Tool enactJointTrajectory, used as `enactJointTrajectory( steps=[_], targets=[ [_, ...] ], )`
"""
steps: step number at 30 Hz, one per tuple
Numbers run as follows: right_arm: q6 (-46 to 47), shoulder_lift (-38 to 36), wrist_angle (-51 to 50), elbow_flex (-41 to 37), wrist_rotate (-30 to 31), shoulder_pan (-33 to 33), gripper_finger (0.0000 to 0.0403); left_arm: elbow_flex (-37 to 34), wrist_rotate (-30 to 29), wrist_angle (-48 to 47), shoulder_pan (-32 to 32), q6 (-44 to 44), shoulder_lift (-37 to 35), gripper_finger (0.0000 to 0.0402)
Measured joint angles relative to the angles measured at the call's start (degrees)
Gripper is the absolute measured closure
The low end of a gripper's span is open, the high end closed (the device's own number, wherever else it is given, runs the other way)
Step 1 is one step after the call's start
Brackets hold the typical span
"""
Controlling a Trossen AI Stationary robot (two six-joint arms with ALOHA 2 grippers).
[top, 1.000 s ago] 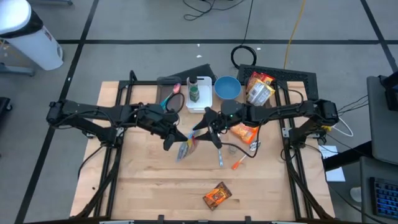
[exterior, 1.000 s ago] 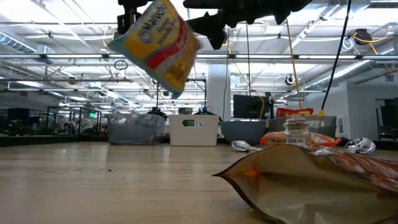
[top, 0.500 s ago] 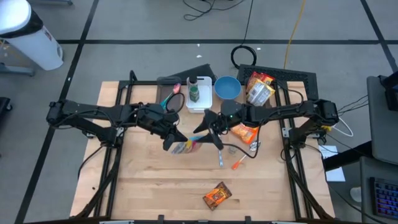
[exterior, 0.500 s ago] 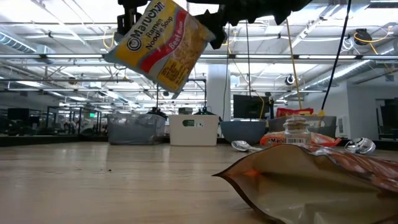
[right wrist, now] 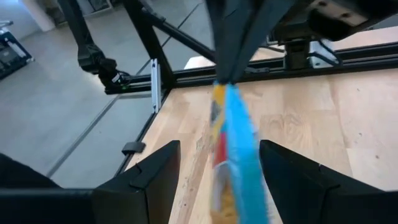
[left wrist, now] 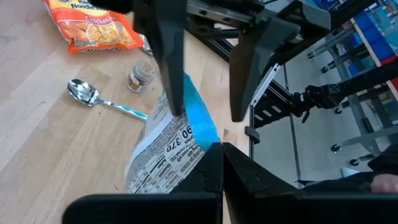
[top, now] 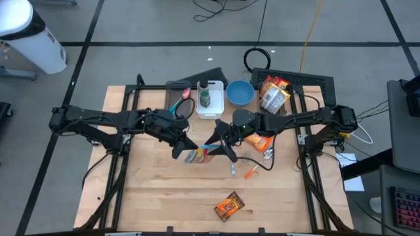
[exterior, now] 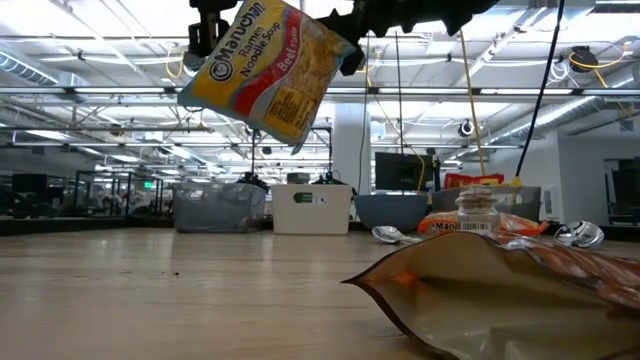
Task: Pick & Place Food Item
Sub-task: Put the light blue noodle pack into the right black bin
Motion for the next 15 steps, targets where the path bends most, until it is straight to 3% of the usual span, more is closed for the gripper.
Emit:
enactJointTrajectory(
  steps=[9, 15],
  targets=[
    [0.77, 0.62, -0.84, -0.09, 0.33, 0.20, 0.0194, -0.02, -0.02, 0.02, 0.00, 0.02, 0.00, 0.0401],
    [0.60, 0.59, -2.09, -0.09, 2.60, 0.58, 0.0223, -0.02, -0.04, 0.26, 0.00, -0.02, 0.00, 0.0401]
  ],
)
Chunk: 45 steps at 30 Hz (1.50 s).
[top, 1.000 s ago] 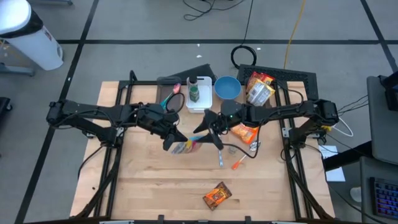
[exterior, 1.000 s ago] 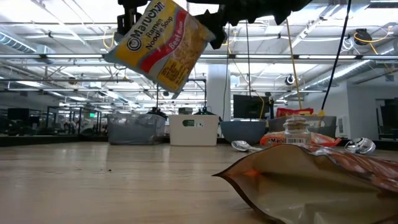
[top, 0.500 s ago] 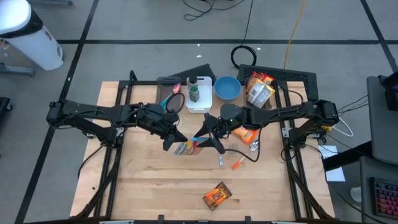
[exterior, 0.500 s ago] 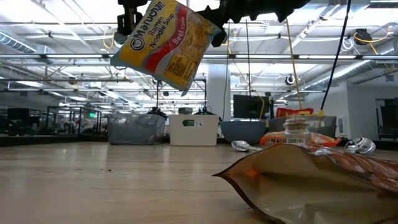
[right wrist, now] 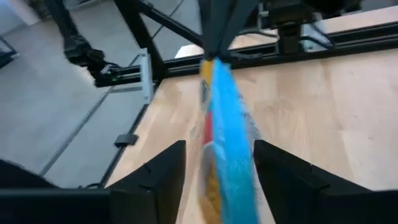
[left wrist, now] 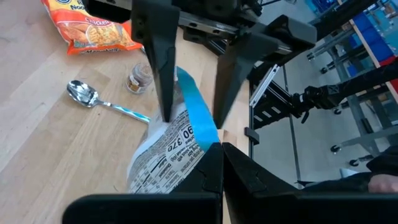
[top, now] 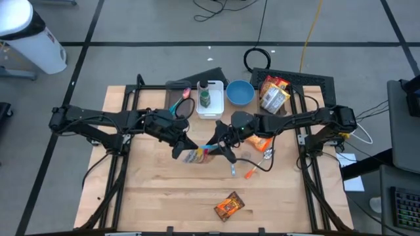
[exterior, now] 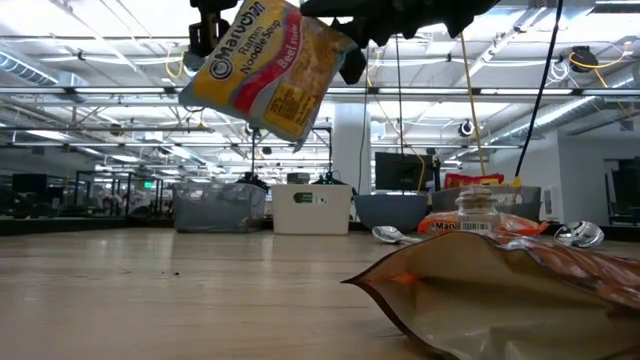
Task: Pick & Place Food Item
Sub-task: Put the light blue noodle pack into the right black bin
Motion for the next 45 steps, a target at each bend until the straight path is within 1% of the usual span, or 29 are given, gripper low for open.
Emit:
enactJointTrajectory(
  steps=[12, 24, 29, 36, 39, 45],
  targets=[
    [0.80, 0.00, 0.14, 0.00, 0.31, -0.04, 0.0314, 0.00, -0.07, 0.12, 0.00, -0.04, 0.00, 0.0401],
    [1.46, 0.00, 0.96, 0.02, 0.31, -0.13, 0.0396, 0.00, -0.07, 0.18, 0.00, -0.07, -0.02, 0.0400],
    [2.13, 0.00, 0.94, 0.02, 0.31, -0.13, 0.0401, 0.00, -1.47, 0.20, 0.00, -0.20, -0.02, 0.0385],
    [2.96, 0.00, 0.92, 0.02, 0.31, -0.13, 0.0402, 0.00, -0.73, 0.64, 1.67, -0.18, -0.07, 0.0362],
    [3.03, 0.00, 0.92, 0.02, 0.29, -0.13, 0.0402, 0.00, 1.10, 3.24, 3.26, 0.01, -0.07, 0.0341],
    [4.42, 0.00, 0.92, 0.02, 0.29, -0.15, 0.0402, 0.00, 7.59, 7.17, 8.21, 0.88, -0.07, 0.0277]
  ],
)
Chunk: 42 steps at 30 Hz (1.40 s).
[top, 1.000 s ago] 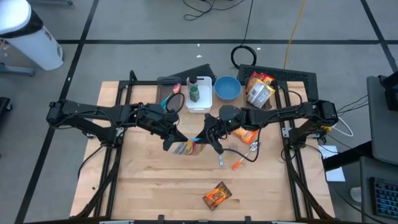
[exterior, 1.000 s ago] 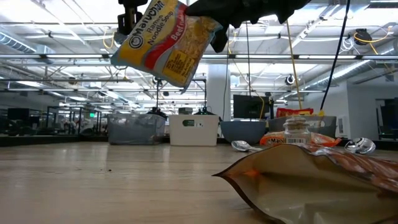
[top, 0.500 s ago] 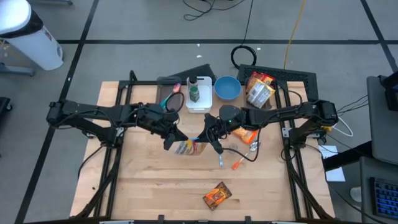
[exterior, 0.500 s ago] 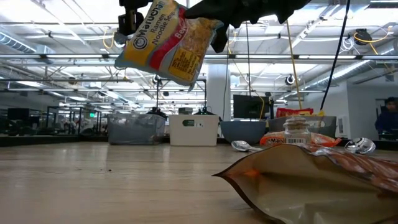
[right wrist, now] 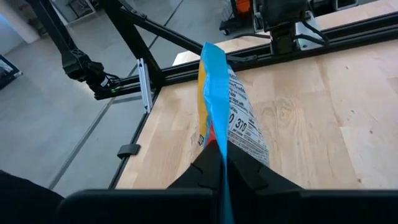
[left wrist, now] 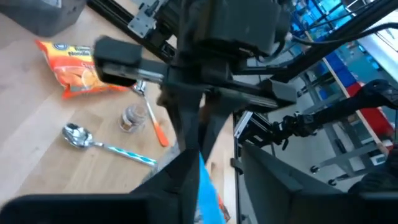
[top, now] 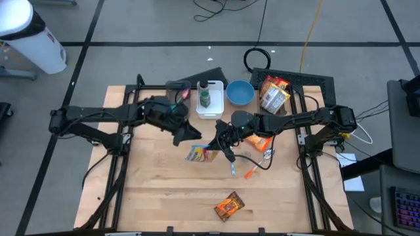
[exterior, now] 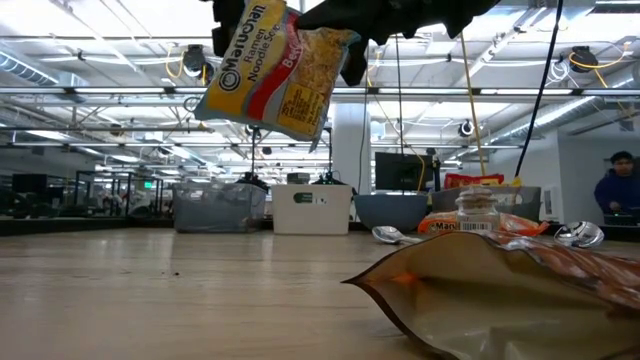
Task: Pick & Place Food Item
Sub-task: Put the light blue noodle pack into the right black bin
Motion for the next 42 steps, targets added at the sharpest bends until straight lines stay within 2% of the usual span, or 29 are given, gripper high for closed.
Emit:
enactJointTrajectory(
  steps=[6, 11, 14, 20, 28, 35, 42],
  targets=[
    [1.94, -0.54, -1.45, 0.04, -0.04, -1.02, 0.0403, 0.00, 6.51, -0.26, 6.17, 4.17, 0.00, 0.0219],
    [3.99, -3.06, -3.86, 0.09, -0.02, -3.79, 0.0403, 0.00, 11.07, -0.57, 11.28, 9.01, -0.45, 0.0198],
    [3.91, -5.55, -5.95, 1.07, 0.07, -6.30, 0.0403, 0.00, 13.33, -0.52, 14.46, 12.23, -1.13, 0.0195],
    [2.19, -11.61, -18.28, 4.53, 2.99, -12.43, 0.0403, -0.07, 16.57, -1.58, 21.05, 17.90, -5.10, 0.0195],
    [0.35, -18.00, -29.94, 9.26, 8.28, -18.58, 0.0403, -0.02, 18.20, -9.69, 27.49, 26.24, -10.92, 0.0195],
    [1.57, -22.07, -37.41, 9.49, 12.08, -21.28, 0.0403, -0.02, 20.22, -19.63, 30.10, 31.46, -14.84, 0.0195],
    [1.99, -24.02, -47.84, 9.46, 15.08, -23.32, 0.0403, -0.02, 24.03, -22.48, 29.93, 32.52, -16.35, 0.0195]
  ],
)
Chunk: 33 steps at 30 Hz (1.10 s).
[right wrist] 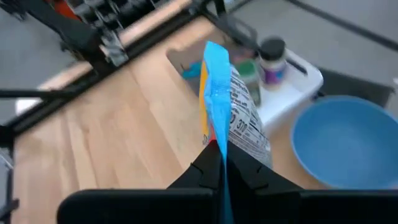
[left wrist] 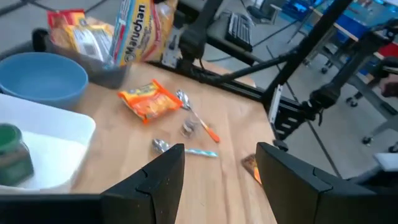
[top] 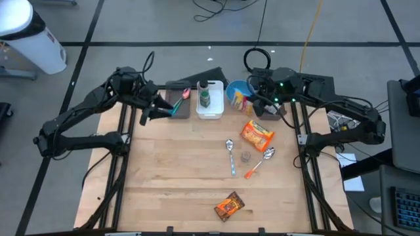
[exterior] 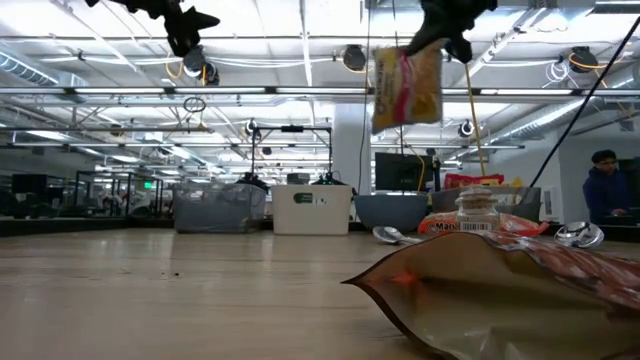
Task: Pick & Place Food Item
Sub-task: Put the light blue noodle pack into the right black bin
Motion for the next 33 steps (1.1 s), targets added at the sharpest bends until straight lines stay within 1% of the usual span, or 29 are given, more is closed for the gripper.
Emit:
enactJointTrajectory(
  steps=[6, 10, 16, 17, 21, 24, 28, 33],
  targets=[
    [-2.28, -2.63, -7.90, -0.02, 0.89, -2.94, 0.0403, 0.00, -0.03, -0.49, 0.00, 0.50, -0.22, 0.0195],
    [-5.47, -4.70, -11.67, -0.04, 1.59, -5.37, 0.0403, 0.00, -0.34, -0.44, 0.00, 0.52, -0.05, 0.0195],
    [-13.52, -7.26, -16.91, -0.04, 1.28, -10.49, 0.0403, 0.00, -4.66, 1.06, 0.00, -0.45, 0.00, 0.0195],
    [-15.18, -7.40, -17.91, -0.04, 1.00, -11.58, 0.0403, 0.00, -4.84, 1.95, 0.00, -0.94, 0.15, 0.0195],
    [-22.12, -7.14, -21.08, -0.04, -3.27, -17.29, 0.0403, 0.00, -4.91, 6.87, 0.00, -4.63, 1.48, 0.0195],
    [-26.49, -6.51, -22.20, -0.04, -3.48, -21.67, 0.0403, 0.02, -4.81, 11.03, 0.00, -7.41, 2.59, 0.0195],
    [-31.13, -5.90, -22.14, -0.06, -6.08, -27.42, 0.0403, 0.02, -4.54, 13.67, -0.04, -10.18, 4.70, 0.0195],
    [-34.80, -4.14, -22.20, -0.06, -6.29, -31.85, 0.0403, 0.02, -4.14, 15.12, -0.22, -11.74, 7.28, 0.0195]
  ],
)
